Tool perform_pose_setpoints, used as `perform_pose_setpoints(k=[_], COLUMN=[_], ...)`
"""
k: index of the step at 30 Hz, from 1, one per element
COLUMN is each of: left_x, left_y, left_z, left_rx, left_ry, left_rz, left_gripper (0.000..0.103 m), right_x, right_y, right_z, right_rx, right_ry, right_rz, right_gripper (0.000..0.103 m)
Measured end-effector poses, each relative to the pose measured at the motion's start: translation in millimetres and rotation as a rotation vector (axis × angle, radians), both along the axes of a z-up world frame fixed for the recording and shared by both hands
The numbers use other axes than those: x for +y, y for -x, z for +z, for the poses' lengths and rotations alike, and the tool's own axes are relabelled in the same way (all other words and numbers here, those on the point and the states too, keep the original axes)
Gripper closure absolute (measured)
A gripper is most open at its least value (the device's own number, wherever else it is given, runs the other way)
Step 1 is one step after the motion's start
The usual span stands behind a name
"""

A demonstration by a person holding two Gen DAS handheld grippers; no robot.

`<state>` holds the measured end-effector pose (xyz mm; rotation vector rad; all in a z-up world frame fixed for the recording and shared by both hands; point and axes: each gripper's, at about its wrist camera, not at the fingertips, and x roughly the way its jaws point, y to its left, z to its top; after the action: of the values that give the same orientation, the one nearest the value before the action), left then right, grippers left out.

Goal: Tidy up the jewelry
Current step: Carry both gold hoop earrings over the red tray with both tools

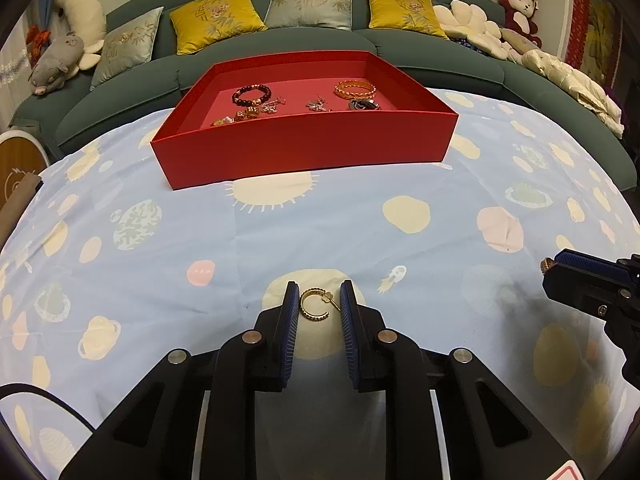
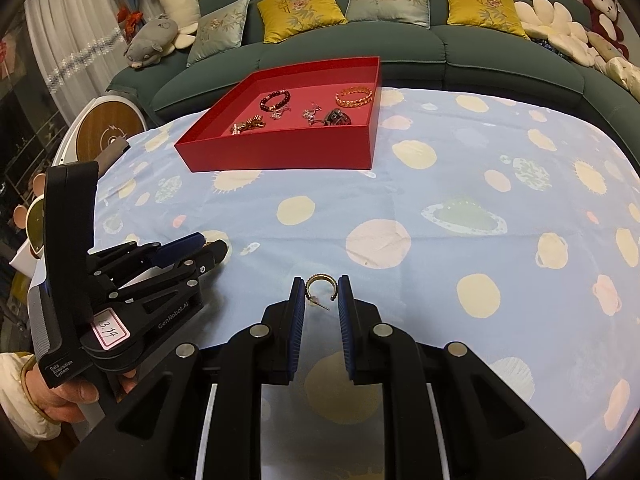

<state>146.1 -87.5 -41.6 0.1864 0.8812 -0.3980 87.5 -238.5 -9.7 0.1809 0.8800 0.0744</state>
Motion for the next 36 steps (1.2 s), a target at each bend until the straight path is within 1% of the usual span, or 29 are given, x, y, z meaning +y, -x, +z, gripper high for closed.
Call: perform_pose_setpoints(k=[6,10,19,26,30,36], left_x=[-4,-5,11,33,46,57], left_y=[4,4,-1,-11,-16,-21], left_z=[1,6,40,63,74,87], left_rx=[-0.007,0.007,0.001,0.005,0.002,-0.024], left_ry=[-0.016,-0.003,0.063,0.099,0.111,0.114], left_rz=[-0.01,-0.013,0.028,0.092,0.119,0.149], left_gripper=[0.085,0.085,0.085,0.085,0.085,0.085], right_x=[7,11,19,25,28,35], right_y=[-4,-9,-21,-33,-39,-45], right_z=[4,12,42,63,69,71], right_rx=[-0.008,-0.024,-0.098,-0.147,-0.163,-0.173], right_ry=[-0.008,-0.016,-0.038,-0.05,-0.056,-0.063], right_rz=[0.006,0.009,-0.005,-0.032,-0.043,-0.052], right_gripper=[0.087,0.087,0.087,0.087,0.087,0.087])
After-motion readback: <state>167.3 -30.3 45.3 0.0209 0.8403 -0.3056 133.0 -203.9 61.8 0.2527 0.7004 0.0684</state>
